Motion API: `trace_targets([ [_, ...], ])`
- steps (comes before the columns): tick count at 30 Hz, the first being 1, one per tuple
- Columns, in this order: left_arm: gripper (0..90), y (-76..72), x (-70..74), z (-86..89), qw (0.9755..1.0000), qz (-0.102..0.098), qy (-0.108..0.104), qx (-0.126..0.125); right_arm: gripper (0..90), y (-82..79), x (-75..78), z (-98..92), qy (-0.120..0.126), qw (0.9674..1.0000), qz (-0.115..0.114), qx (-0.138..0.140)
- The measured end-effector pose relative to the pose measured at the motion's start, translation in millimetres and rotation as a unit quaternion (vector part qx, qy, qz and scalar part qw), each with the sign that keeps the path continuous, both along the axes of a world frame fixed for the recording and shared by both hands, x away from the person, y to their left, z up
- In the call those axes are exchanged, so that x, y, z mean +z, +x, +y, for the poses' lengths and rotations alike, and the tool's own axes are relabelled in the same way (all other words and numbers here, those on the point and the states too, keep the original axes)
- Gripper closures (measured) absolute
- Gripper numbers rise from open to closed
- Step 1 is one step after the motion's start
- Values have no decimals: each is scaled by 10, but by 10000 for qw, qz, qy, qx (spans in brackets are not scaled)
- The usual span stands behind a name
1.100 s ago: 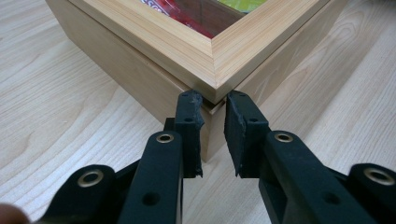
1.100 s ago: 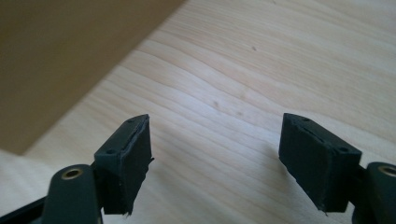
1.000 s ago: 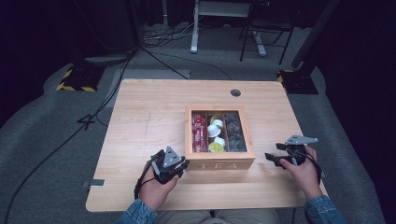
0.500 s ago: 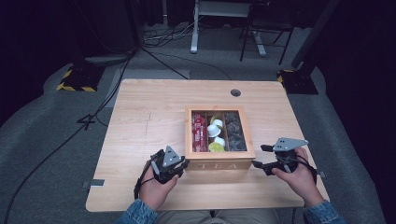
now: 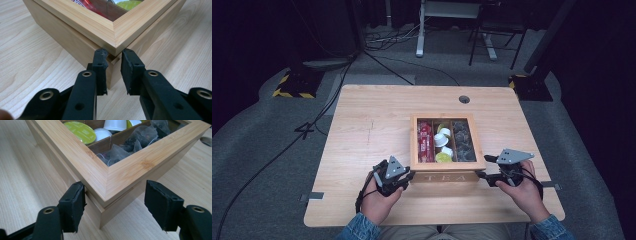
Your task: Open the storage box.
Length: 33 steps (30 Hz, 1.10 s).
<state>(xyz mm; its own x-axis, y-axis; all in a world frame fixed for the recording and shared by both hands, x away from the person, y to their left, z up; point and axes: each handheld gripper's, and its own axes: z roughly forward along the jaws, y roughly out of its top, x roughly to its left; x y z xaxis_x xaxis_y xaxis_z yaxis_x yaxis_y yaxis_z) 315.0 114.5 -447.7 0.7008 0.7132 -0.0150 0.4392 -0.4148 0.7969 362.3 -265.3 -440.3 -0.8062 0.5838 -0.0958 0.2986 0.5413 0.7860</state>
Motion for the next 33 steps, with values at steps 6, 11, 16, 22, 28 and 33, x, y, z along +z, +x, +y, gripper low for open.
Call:
trace_targets([
  [6, 677, 13, -10, -10, 9998, -179, -99, 15, 336, -28, 39, 15, -61, 9998, -180, -10],
  [11, 564, 45, -31, -10, 9996, -196, -151, 107, 336, -32, 85, 12, -32, 9997, -233, 21],
  [16, 507, 63, -42, -10, 9997, -126, -158, 126, 336, -27, 156, -5, 64, 9996, -274, 28],
  [22, 480, 70, -26, -2, 9995, -171, -170, 184, 336, -15, 286, -14, 148, 9991, -399, 33],
  [28, 440, 106, -13, 9, 9990, -197, -295, 255, 335, 28, 453, -22, 232, 9983, -536, 43],
  [33, 438, 149, -4, 33, 9988, -207, -306, 322, 334, 79, 569, -20, 238, 9976, -645, 59],
])
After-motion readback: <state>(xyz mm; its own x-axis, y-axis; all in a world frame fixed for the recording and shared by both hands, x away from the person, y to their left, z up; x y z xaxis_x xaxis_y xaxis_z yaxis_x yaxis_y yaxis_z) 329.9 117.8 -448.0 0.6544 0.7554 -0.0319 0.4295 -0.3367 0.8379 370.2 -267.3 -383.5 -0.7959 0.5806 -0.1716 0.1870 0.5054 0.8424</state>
